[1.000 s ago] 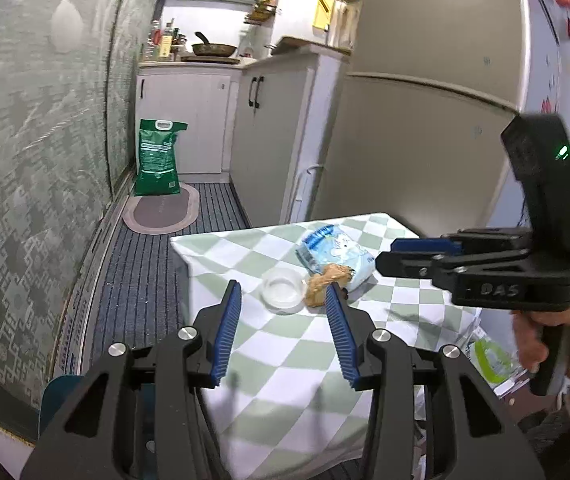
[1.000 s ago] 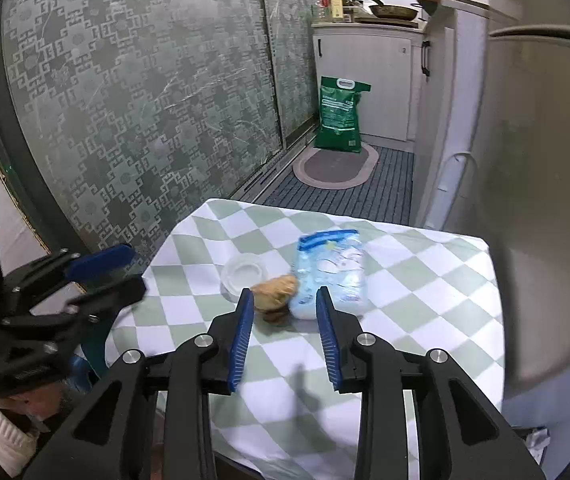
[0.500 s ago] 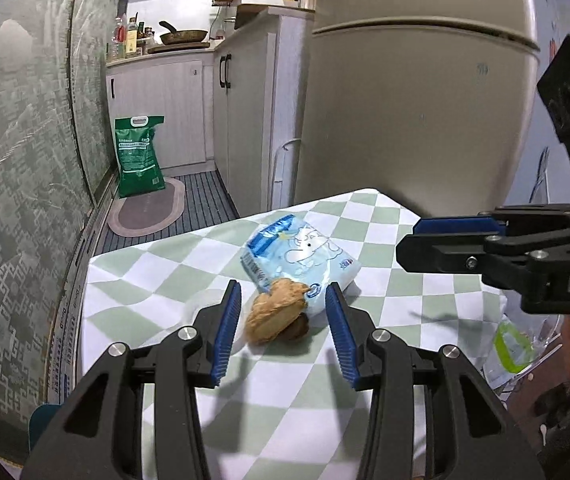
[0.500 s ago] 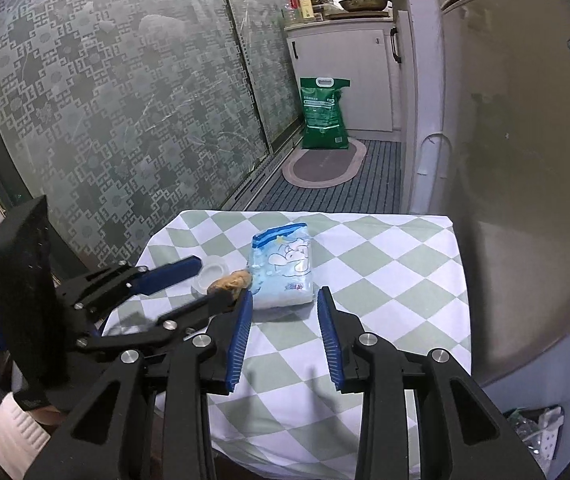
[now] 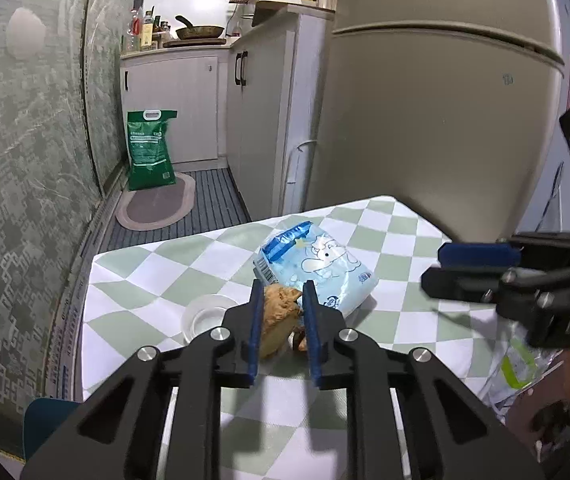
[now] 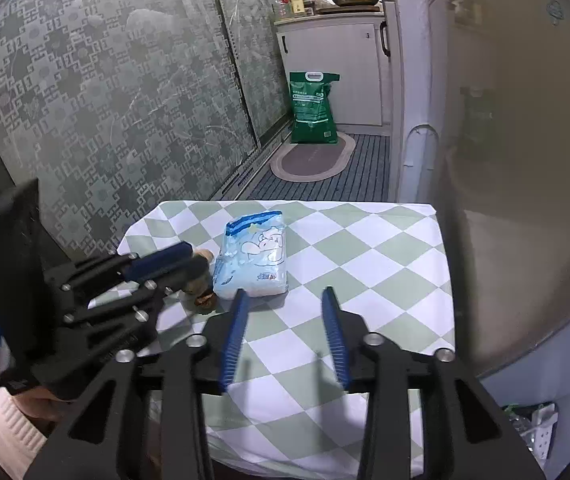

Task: Collect trash
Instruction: 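Grasp the brown crusty food piece with the left gripper, then carry the brown piece to the bin with left gripper while right gripper grasps the blue snack bag, then drop the brown piece into the bin with left gripper while right gripper carries the bag, then lower the blue snack bag into the teal bin and open the right gripper, then move both grippers back over the checkered table, then grasp the brown nut shell with right gripper while left gripper grasps the clear plastic cup, then carry and drop the clear cup into the bin with left gripper while right gripper carries the shell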

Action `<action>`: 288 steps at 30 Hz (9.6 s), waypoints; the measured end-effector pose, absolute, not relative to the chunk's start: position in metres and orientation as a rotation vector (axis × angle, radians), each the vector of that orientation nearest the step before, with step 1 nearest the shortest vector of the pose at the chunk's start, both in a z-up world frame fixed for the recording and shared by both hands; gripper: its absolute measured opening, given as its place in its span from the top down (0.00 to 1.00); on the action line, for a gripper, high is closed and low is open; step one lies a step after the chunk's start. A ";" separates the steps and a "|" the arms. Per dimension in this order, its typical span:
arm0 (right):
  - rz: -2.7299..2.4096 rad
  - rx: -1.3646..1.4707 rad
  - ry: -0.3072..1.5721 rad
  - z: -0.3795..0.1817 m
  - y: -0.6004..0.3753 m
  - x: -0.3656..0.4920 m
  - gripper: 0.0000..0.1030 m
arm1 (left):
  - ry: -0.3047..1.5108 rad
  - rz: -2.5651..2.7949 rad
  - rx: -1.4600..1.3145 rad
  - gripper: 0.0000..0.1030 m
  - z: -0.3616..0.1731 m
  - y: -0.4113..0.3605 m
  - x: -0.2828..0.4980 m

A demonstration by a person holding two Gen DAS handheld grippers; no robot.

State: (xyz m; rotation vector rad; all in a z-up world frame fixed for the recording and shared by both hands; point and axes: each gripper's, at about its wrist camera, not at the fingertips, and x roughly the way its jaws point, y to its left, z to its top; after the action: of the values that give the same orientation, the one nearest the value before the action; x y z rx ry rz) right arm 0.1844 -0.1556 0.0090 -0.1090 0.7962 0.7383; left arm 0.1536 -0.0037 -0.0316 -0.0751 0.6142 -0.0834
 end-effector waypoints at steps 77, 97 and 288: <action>0.948 -0.309 0.707 0.052 0.029 0.113 0.51 | 0.784 0.111 -0.246 0.87 -0.078 0.197 -0.006; 1.056 -0.407 0.773 0.019 0.105 0.083 0.51 | 0.968 -0.009 -0.212 0.74 -0.142 0.181 -0.022; 0.733 -0.158 0.765 0.018 -0.168 0.167 0.82 | 0.644 0.006 -0.056 0.59 -0.014 0.025 0.105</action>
State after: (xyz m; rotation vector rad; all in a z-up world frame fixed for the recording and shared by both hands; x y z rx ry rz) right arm 0.1665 -0.1676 0.0179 -0.1584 0.7655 0.7334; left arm 0.1046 0.0247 -0.0145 -0.0563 0.6443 0.0062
